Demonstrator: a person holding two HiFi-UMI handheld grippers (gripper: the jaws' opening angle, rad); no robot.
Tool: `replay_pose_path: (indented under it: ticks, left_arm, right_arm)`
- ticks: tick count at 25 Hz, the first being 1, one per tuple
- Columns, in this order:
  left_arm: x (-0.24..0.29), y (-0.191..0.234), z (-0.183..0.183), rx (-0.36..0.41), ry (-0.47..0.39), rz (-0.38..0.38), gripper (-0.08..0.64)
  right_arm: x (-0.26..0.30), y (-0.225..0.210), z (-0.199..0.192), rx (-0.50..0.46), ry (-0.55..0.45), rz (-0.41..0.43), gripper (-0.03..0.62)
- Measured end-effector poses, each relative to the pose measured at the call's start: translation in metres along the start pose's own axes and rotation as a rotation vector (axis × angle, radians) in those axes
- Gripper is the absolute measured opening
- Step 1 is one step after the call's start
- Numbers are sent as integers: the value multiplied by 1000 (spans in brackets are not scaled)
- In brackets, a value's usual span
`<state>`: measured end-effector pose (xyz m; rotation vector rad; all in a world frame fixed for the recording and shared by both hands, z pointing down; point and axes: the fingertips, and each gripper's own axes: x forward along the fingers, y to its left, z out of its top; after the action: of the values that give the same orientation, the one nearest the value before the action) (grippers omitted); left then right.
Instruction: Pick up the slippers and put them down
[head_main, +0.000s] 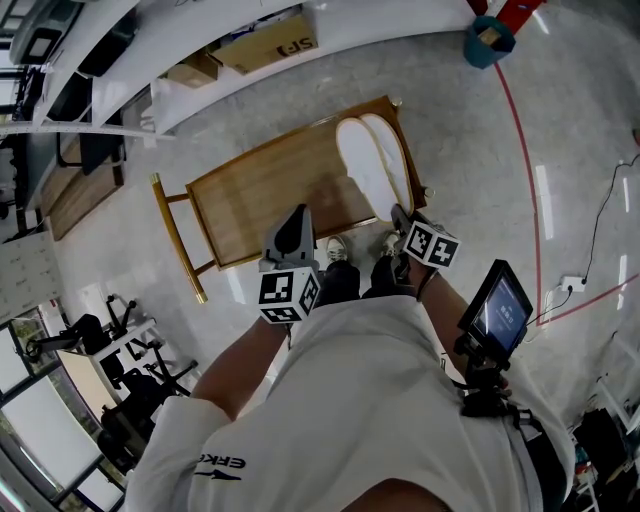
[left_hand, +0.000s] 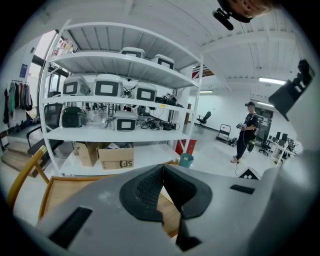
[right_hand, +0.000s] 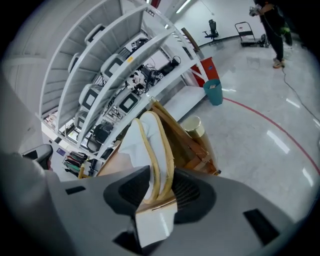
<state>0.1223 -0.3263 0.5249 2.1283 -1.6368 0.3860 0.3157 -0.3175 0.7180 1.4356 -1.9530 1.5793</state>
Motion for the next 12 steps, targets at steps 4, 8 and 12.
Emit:
replay_pose_path:
  ticks: [4, 8, 12]
  left_arm:
    - [-1, 1, 1, -3, -4, 1, 3]
    - [-1, 0, 1, -3, -9, 5, 3]
    - [-2, 1, 1, -6, -12, 8, 3]
  right_arm:
    - [0, 1, 0, -33, 11, -25, 128]
    - [0, 1, -1, -82, 25, -63, 166]
    - [-1, -1, -2, -116, 38, -97, 176]
